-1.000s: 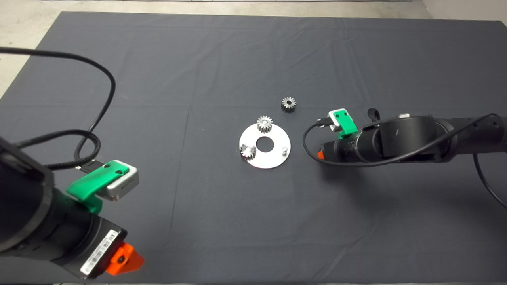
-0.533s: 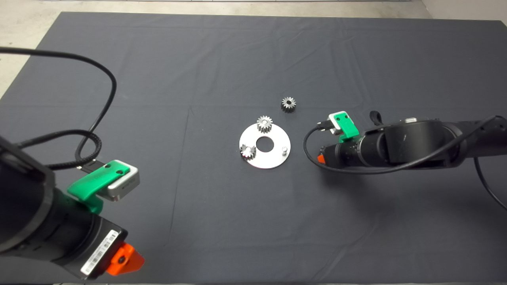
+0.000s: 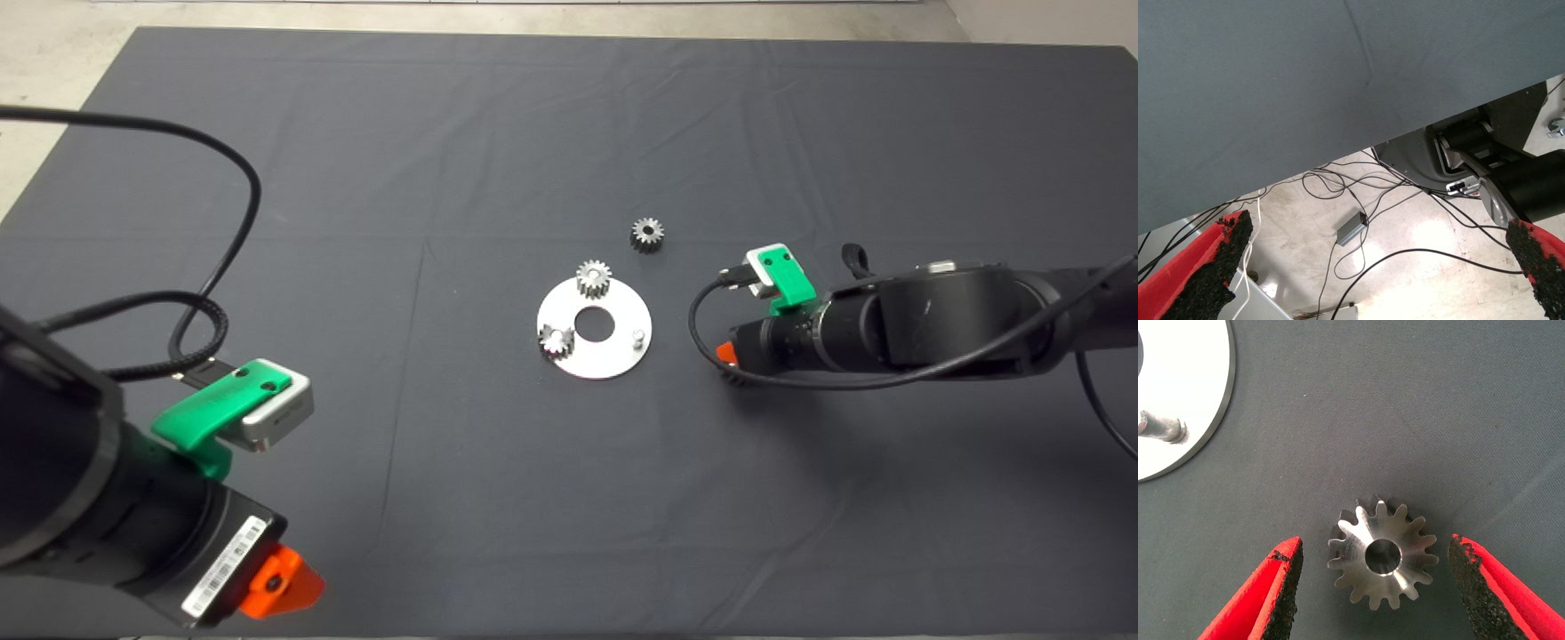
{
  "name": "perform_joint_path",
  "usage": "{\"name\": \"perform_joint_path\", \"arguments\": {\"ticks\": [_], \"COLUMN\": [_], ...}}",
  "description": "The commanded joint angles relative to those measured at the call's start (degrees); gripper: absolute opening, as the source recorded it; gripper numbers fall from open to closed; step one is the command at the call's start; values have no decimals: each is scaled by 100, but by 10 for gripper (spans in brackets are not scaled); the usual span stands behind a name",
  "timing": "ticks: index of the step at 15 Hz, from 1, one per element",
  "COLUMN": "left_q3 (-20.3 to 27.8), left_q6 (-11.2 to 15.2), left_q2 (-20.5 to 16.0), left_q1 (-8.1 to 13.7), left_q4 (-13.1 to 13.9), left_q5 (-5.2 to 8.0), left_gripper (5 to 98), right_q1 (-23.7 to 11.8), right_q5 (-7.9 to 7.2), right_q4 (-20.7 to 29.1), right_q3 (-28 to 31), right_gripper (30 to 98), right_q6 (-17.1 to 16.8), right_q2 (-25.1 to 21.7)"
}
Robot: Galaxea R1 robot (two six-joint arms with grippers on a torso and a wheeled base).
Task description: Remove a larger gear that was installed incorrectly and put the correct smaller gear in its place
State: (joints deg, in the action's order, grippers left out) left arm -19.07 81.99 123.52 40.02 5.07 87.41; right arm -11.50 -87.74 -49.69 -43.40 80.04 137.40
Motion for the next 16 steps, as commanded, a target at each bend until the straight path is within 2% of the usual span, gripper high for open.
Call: {"name": "perform_joint_path", "arguments": {"ticks": [1, 3, 5, 9, 10, 12, 14, 15, 16], "left_q3": [71, 79, 76, 75, 72, 71, 62, 59, 62], "left_q6": [-8, -1, -3, 1, 10, 10, 10, 10, 18], "left_q2": [11, 11, 6, 11, 2, -7, 2, 2, 2], "left_q1": [76, 76, 76, 76, 76, 68, 68, 68, 70], "left_q4": [47, 48, 47, 47, 47, 47, 54, 55, 55], "left_q5": [110, 102, 105, 93, 92, 79, 75, 75, 66], "left_gripper": [977, 977, 977, 977, 977, 977, 977, 977, 977], "right_q1": [-386, -578, -666, -814, -863, -960, -1081, -1101, -1101], "right_q5": [-226, -235, -226, -165, -165, -156, -147, -64, 94], "right_q4": [3, 29, 21, 21, 21, 12, 12, 12, 12], "right_q3": [-30, -690, -1112, -1681, -1706, -1762, -1940, -2113, -2300], "right_gripper": [581, 619, 629, 689, 721, 731, 779, 781, 781], "right_q6": [39, -22, -178, -220, -235, -226, -244, -301, -432], "right_q2": [44, 488, 816, 1051, 1066, 1066, 1048, 1083, 1148]}}
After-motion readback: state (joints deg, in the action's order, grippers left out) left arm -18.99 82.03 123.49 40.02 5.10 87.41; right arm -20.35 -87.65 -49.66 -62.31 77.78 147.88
